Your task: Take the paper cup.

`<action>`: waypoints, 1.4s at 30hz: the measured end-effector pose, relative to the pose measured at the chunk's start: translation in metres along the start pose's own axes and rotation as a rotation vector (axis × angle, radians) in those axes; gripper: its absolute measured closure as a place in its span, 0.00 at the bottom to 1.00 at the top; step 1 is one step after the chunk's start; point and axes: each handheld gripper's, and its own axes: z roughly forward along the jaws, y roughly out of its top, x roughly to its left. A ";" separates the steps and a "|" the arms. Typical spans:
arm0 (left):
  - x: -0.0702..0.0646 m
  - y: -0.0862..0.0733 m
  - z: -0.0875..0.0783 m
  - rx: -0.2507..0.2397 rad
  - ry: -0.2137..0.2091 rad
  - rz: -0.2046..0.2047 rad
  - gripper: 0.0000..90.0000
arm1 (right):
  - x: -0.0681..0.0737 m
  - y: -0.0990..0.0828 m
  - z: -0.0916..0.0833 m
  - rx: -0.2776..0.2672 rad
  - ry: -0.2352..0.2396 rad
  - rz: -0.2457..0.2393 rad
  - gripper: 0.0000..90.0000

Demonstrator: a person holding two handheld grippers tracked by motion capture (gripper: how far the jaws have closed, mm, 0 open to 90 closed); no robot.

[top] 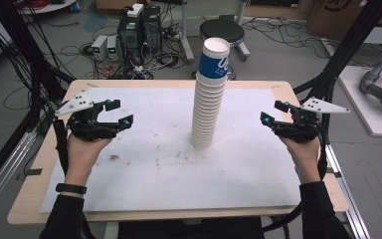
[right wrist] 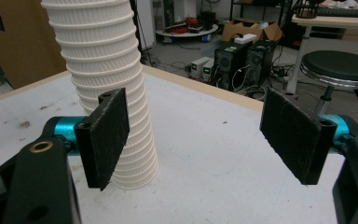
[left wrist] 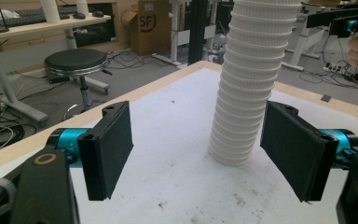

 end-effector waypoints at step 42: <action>-0.008 0.001 0.011 -0.004 -0.073 -0.016 0.27 | 0.015 0.027 0.007 -0.044 0.144 -0.037 0.23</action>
